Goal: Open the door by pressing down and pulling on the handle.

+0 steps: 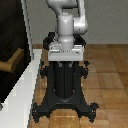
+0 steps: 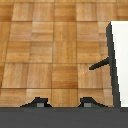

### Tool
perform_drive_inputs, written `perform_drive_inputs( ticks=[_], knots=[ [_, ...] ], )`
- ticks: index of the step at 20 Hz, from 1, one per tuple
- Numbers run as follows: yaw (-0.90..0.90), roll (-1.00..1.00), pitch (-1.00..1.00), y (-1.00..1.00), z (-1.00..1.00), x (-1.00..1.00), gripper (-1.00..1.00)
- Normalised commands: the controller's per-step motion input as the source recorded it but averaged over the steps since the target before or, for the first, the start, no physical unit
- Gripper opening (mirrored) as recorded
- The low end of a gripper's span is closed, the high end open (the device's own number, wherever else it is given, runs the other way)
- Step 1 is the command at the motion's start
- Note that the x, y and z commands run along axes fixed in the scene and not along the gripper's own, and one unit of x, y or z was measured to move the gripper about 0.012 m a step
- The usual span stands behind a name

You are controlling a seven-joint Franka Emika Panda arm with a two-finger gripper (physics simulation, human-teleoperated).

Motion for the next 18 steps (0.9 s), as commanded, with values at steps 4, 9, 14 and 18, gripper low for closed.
perform_drive_inputs(
  ticks=[4, 9, 14, 18],
  knots=[
    [0.0, 0.0, 0.0, 0.0, 0.0, 0.0, 1.0],
    [0.0, 0.0, 0.0, 0.0, 0.2, 0.0, 1.0],
    [0.0, 0.0, 0.0, 0.0, 0.8, 0.0, 1.0],
    [0.0, 0.0, 0.0, 0.0, 0.75, 0.0, 1.0]
  ],
)
